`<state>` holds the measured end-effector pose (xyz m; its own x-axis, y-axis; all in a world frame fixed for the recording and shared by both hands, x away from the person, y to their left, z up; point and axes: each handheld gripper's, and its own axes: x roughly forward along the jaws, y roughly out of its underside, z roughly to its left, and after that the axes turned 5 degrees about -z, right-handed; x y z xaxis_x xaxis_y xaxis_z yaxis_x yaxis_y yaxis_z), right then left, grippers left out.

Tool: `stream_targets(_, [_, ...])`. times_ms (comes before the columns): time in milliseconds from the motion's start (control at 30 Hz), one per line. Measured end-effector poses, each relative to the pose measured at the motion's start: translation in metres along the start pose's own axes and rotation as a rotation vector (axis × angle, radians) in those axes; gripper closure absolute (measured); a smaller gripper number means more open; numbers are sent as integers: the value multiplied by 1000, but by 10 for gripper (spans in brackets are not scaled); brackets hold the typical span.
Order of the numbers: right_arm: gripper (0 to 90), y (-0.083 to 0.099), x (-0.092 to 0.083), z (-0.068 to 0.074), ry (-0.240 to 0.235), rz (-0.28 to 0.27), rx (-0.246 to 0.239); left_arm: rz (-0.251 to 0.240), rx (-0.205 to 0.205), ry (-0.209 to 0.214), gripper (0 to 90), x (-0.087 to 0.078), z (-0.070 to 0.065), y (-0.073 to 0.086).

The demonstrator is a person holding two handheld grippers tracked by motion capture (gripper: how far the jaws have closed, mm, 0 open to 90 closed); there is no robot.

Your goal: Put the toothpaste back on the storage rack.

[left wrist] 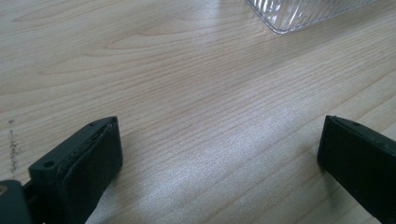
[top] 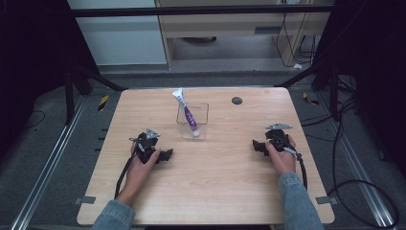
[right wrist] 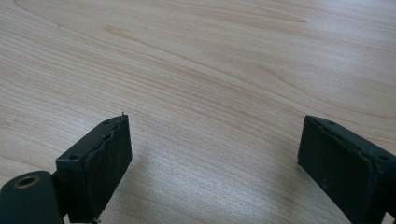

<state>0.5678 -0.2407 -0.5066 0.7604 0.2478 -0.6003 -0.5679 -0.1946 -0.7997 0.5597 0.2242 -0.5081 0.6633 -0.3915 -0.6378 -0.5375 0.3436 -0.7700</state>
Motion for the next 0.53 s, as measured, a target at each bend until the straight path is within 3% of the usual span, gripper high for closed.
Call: stream_targets(533, [13, 1, 6, 3, 29, 21, 22, 0, 0, 0, 0, 0, 0, 0])
